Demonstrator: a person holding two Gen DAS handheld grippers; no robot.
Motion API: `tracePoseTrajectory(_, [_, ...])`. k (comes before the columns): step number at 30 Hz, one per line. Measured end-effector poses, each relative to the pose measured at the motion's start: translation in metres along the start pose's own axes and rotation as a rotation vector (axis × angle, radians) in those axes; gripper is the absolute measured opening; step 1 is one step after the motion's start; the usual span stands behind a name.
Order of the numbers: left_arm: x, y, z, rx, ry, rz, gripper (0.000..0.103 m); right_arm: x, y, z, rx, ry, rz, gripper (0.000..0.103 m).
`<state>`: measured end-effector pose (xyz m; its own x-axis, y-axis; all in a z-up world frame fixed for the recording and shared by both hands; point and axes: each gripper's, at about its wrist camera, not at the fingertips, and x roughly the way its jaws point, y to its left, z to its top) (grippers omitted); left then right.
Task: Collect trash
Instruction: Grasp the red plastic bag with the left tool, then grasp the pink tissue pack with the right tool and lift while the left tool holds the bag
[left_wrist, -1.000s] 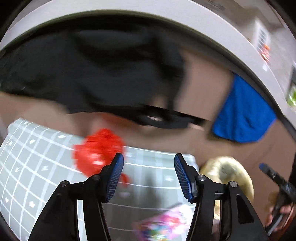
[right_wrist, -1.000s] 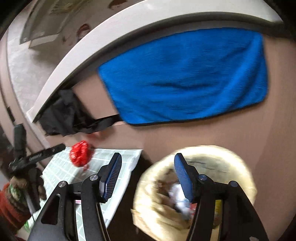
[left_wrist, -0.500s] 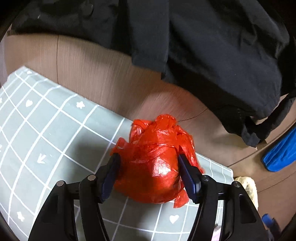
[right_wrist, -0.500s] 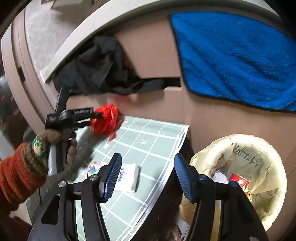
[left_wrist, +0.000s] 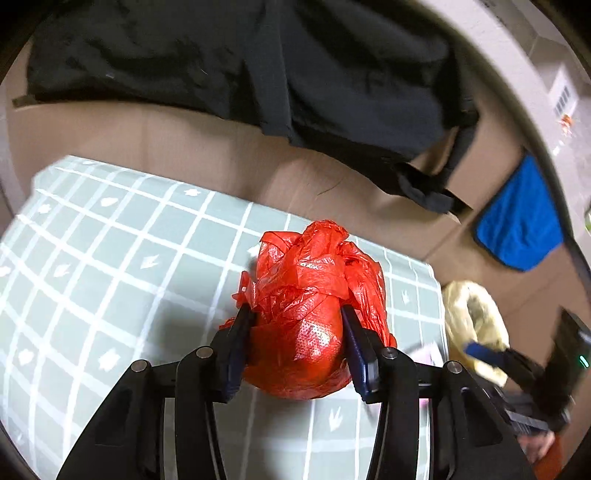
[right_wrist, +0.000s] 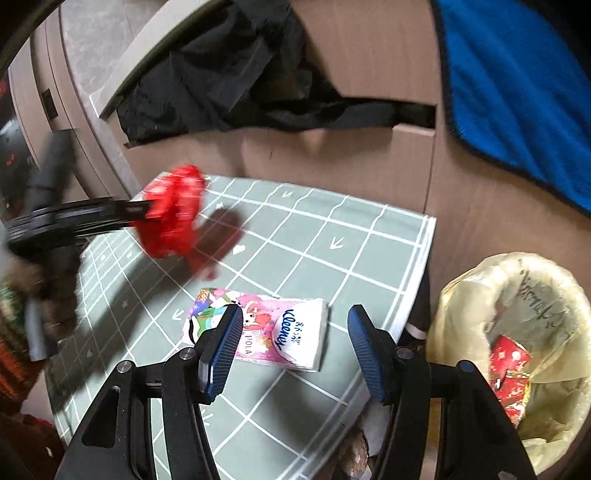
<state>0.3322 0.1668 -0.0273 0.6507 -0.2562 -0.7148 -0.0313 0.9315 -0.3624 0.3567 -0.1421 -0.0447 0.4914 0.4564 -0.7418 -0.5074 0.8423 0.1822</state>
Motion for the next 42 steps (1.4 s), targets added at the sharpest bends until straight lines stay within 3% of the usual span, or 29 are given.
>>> tracePoseTrajectory(7, [-0.087, 0.025, -0.031, -0.029, -0.133, 0.027, 0.048, 0.031, 0.009, -0.014, 0.067, 0.067, 0.022, 0.057])
tracePoseTrajectory(11, [-0.109, 0.04, -0.044, -0.061, -0.171, 0.041, 0.048, 0.026, 0.045, -0.03, -0.036, 0.115, 0.111, 0.057])
tracePoseTrajectory(14, [-0.108, 0.051, -0.053, -0.092, -0.15, 0.026, 0.048, 0.019, 0.075, -0.043, -0.146, 0.154, 0.201, 0.056])
tracePoseTrajectory(17, [-0.103, 0.056, -0.059, -0.117, -0.135, 0.016, 0.048, 0.003, 0.102, -0.044, -0.324, 0.097, 0.098, 0.057])
tracePoseTrajectory(20, [-0.096, 0.055, -0.063, -0.135, -0.126, 0.01, 0.048, 0.001, 0.113, -0.034, -0.415, 0.067, 0.031, 0.058])
tracePoseTrajectory(23, [-0.091, 0.054, -0.067, -0.136, -0.111, 0.005, 0.048, 0.015, 0.113, -0.021, -0.418, 0.078, 0.057, 0.059])
tracePoseTrajectory(30, [-0.08, 0.059, -0.071, -0.141, -0.072, 0.02, 0.048, 0.053, 0.11, -0.008, -0.42, 0.09, -0.011, 0.059])
tracePoseTrajectory(37, [-0.067, 0.063, -0.072, -0.152, -0.045, 0.025, 0.048, 0.077, 0.097, 0.001, -0.307, 0.142, 0.071, 0.061])
tracePoseTrajectory(39, [-0.066, 0.061, -0.071, -0.147, -0.043, 0.033, 0.048, 0.078, 0.101, -0.001, -0.312, 0.145, 0.054, 0.06])
tracePoseTrajectory(40, [-0.066, 0.058, -0.071, -0.141, -0.044, 0.041, 0.048, 0.078, 0.103, -0.001, -0.315, 0.138, 0.042, 0.051])
tracePoseTrajectory(42, [-0.067, 0.051, -0.069, -0.121, -0.05, 0.051, 0.048, 0.068, 0.104, -0.001, -0.31, 0.108, 0.029, 0.049])
